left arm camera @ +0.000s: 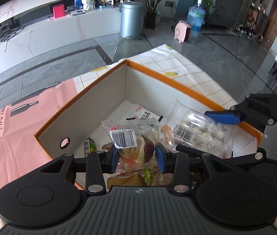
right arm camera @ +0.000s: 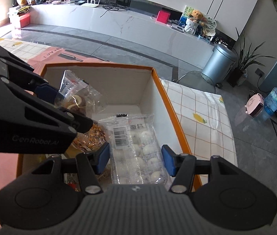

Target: Organize snacks

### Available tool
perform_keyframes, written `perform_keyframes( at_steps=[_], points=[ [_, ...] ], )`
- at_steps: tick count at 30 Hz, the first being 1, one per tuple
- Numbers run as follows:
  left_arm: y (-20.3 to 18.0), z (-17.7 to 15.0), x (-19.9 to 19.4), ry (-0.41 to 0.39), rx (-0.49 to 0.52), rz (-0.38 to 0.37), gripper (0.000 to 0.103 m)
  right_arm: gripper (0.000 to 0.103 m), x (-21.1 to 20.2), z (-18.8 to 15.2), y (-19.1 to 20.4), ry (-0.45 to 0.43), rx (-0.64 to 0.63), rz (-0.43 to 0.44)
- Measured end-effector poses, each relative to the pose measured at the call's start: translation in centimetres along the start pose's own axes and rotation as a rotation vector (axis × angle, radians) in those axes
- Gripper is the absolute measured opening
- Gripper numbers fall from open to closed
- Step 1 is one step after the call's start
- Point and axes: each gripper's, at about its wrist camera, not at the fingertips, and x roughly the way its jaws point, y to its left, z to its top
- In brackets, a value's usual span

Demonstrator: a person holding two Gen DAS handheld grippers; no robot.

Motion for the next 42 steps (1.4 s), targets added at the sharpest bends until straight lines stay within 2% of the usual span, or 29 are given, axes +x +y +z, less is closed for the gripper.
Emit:
perform_keyframes(
  at_steps=[12, 18, 21, 23, 25, 27, 34, 38, 42],
  points=[
    [0.8, 0.1, 2.7, 0.115, 0.033, 0.035, 0.044, 0.058, 3.6, -0.1, 0.8, 0.096, -0.031, 0.026],
    [1.2, 0.1, 2.5, 0.111, 0.02, 0.049, 0.046, 0.058, 3.5, 0.1, 1.3, 0.119, -0.045, 0.035],
    [1.0, 0.3, 2.0, 0.113, 0.018, 0.052, 0.051, 0.058, 2.8, 0.4, 1.5, 0.114, -0.065, 0.009],
    [1.0, 0.4, 1.3, 0.097, 0.013, 0.048, 0.056, 0.06, 2.0, 0.5, 1.5, 0.105, -0.081, -0.012],
    [0.9, 0.5, 0.2, 0.065, 0.011, 0.054, 0.068, 0.061, 1.0, 0.6, 1.5, 0.094, -0.089, -0.026],
    [0.6, 0.7, -1.0, 0.043, 0.011, 0.057, 0.074, 0.067, -0.1, 0.6, 1.4, 0.083, -0.09, -0.037],
    [-0.9, 1.1, -6.0, -0.048, 0.021, 0.075, 0.079, 0.075, -4.9, 0.9, 0.5, 0.022, -0.035, -0.056],
    [-1.9, 0.6, -9.5, -0.116, 0.022, 0.085, 0.079, 0.076, -8.6, 0.9, -0.2, -0.039, 0.05, -0.047],
    [-2.5, -0.5, -13.7, -0.209, -0.004, 0.092, 0.079, 0.081, -13.0, 0.5, -0.2, -0.128, 0.152, -0.036]
  ],
)
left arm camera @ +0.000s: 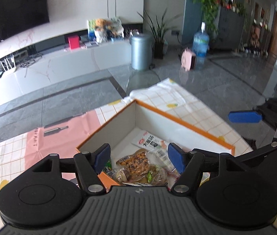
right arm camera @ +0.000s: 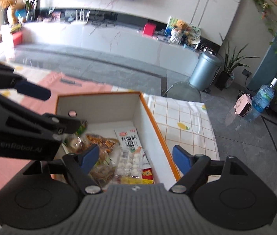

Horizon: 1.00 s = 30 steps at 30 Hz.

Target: Organize snacks

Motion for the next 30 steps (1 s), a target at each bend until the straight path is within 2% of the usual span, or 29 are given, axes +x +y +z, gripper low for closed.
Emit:
perform_keyframes(
  at_steps=[4, 8, 11, 14, 19, 25, 30],
  points=[
    [0.1, -0.8, -4.0, -0.092, -0.037, 0.016, 0.079, 0.082, -4.3, -0.8, 0.5, -0.089, 0.074, 0.008],
    [0.4, -2.6, -7.3, -0.168, -0.092, 0.049, 0.079, 0.086, -8.2, -2.6, 1.5, -0.176, 0.128, -0.023],
    [0.6, -4.4, -8.7, -0.206, -0.115, 0.083, 0.079, 0.09, -10.3, -4.1, 2.3, -0.219, 0.173, -0.032],
    [0.7, -6.5, -9.4, -0.232, -0.125, 0.149, 0.082, 0.091, -12.0, -5.7, 3.4, -0.245, 0.216, -0.025],
    [0.9, -9.5, -10.2, -0.215, -0.124, 0.221, 0.085, 0.093, -13.3, -7.8, 5.5, -0.244, 0.268, -0.027],
    [1.2, -12.5, -10.2, -0.171, -0.153, 0.286, 0.088, 0.094, -12.7, -10.1, 7.6, -0.201, 0.286, -0.052],
    [2.1, -14.8, -9.5, -0.111, -0.19, 0.266, 0.088, 0.094, -11.6, -11.9, 8.9, -0.159, 0.284, -0.073]
  ],
)
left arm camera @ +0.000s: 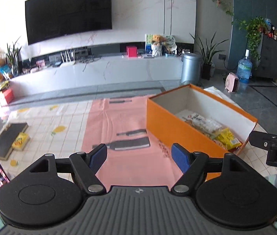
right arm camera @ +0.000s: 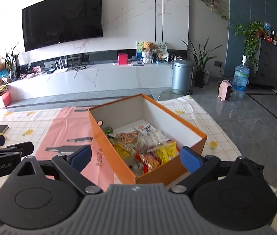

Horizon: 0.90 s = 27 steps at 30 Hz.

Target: Organize snacks

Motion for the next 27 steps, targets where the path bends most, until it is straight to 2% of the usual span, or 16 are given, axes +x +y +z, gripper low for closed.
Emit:
perform_keyframes(
  at_steps=[5, 12, 21, 27],
  points=[
    [0.7, -1.7, 0.5, 0.042, -0.014, -0.006, 0.088, 0.094, 1.1, -2.0, 0.3, 0.034, 0.0, -0.025],
    [0.1, -2.9, 1.7, 0.081, 0.023, 0.007, 0.088, 0.094, 2.7, -3.6, 0.5, 0.06, 0.0, -0.054],
    [-0.1, -3.4, 3.1, 0.126, 0.04, 0.015, 0.088, 0.094, 4.8, -4.6, 0.7, 0.108, -0.01, -0.053],
    [0.0, -3.5, 3.4, 0.142, 0.036, 0.015, 0.088, 0.094, 5.1, -4.5, 0.6, 0.107, -0.007, -0.053]
  ],
)
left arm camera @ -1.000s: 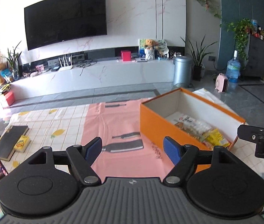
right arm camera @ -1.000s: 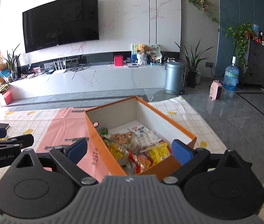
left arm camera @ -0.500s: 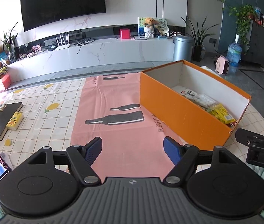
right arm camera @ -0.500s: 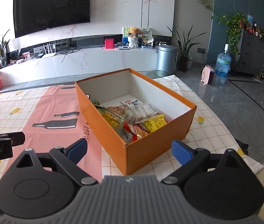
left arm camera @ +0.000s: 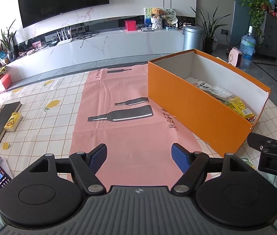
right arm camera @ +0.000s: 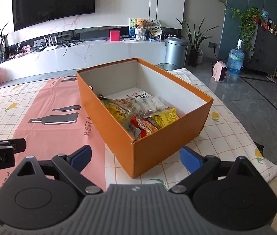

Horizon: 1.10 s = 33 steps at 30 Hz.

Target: Organize snacks

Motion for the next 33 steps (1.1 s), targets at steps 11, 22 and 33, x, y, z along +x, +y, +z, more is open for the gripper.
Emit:
perform_keyframes(
  at_steps=[11, 22, 33],
  points=[
    [0.17, 0.16, -0.29, 0.0, -0.003, 0.001, 0.088, 0.094, -0.4, 0.09, 0.02, -0.014, -0.009, 0.006],
    [0.17, 0.21, -0.4, -0.001, -0.005, 0.001, 0.088, 0.094, -0.5, 0.18, -0.06, -0.017, -0.007, 0.005],
    [0.14, 0.28, -0.53, -0.002, -0.007, -0.002, 0.088, 0.094, -0.52, 0.3, -0.21, -0.015, -0.006, 0.001]
  ],
)
